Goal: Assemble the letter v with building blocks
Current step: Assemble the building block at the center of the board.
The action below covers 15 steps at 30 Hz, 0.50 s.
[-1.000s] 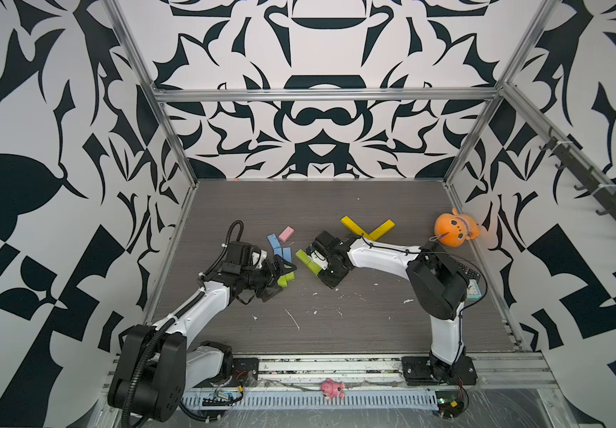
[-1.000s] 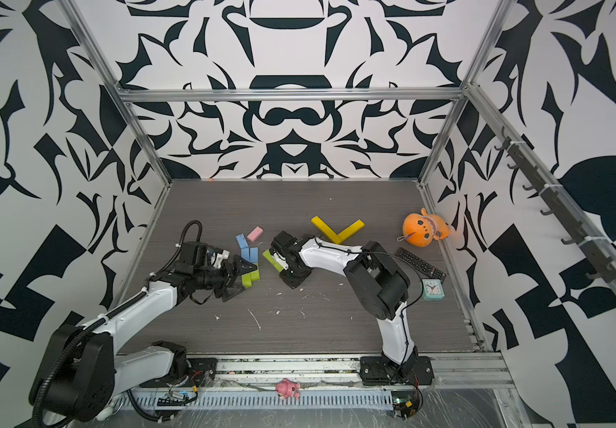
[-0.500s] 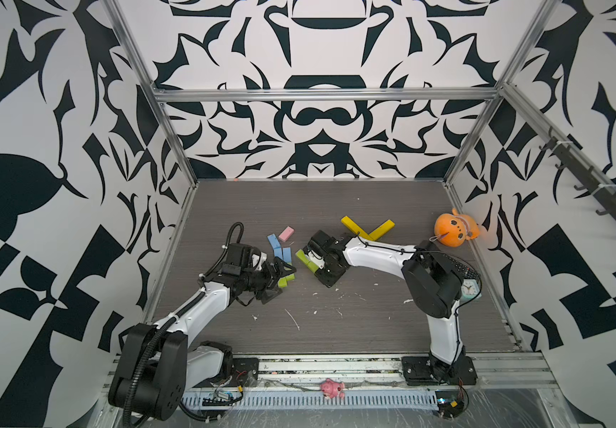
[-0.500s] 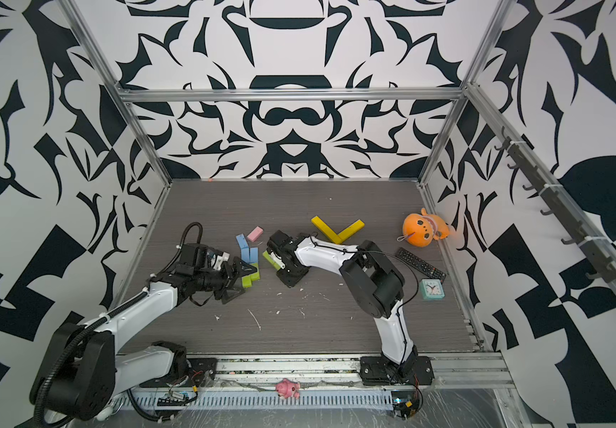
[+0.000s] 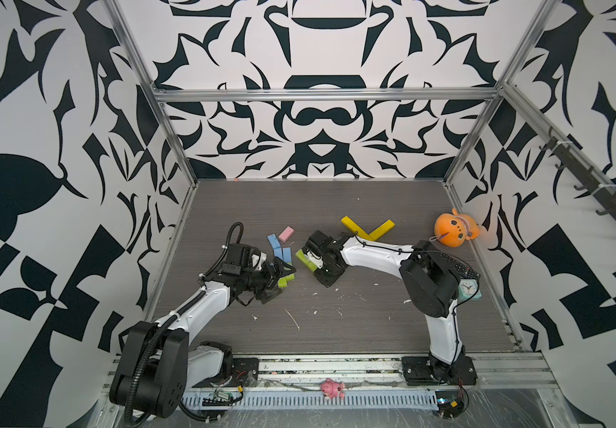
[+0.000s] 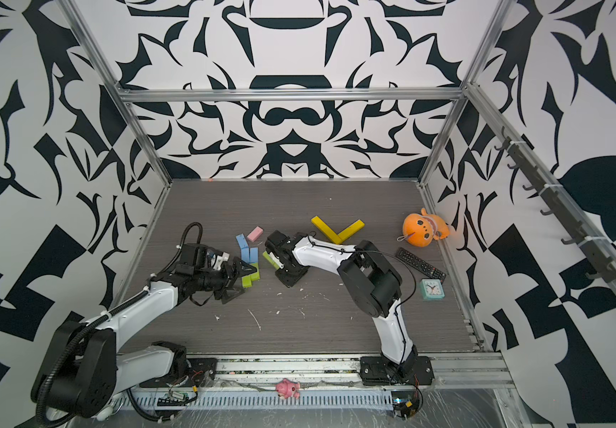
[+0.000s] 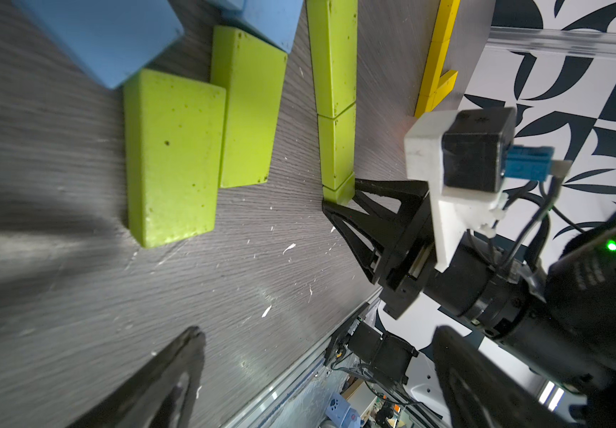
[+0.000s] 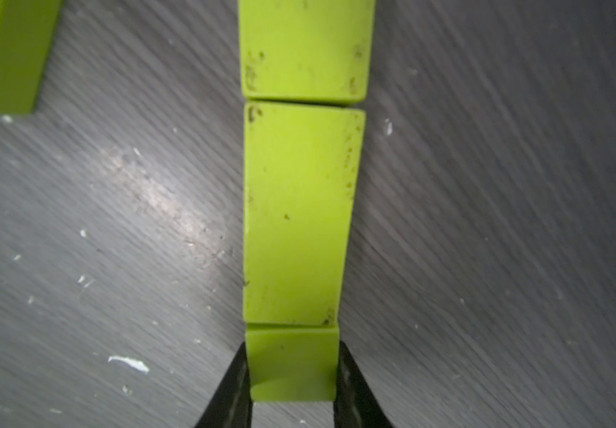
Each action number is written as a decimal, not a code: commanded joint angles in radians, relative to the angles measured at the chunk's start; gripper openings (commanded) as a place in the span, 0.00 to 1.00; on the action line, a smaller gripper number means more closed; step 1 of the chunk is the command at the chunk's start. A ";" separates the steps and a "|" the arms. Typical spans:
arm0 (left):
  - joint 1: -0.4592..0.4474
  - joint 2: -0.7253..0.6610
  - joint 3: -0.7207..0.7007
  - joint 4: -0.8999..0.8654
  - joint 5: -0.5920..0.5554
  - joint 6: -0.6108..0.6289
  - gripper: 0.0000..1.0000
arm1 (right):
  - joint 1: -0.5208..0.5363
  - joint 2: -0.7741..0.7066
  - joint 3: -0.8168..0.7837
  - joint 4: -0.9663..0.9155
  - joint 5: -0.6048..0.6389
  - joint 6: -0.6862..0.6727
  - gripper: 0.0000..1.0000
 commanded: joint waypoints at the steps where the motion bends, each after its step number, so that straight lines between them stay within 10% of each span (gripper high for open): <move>1: 0.006 0.009 -0.015 0.006 0.016 0.010 0.99 | 0.006 0.051 0.000 -0.031 0.033 0.014 0.31; 15: 0.008 0.015 -0.020 0.007 0.020 0.011 0.99 | 0.011 0.065 0.011 -0.044 0.040 0.022 0.37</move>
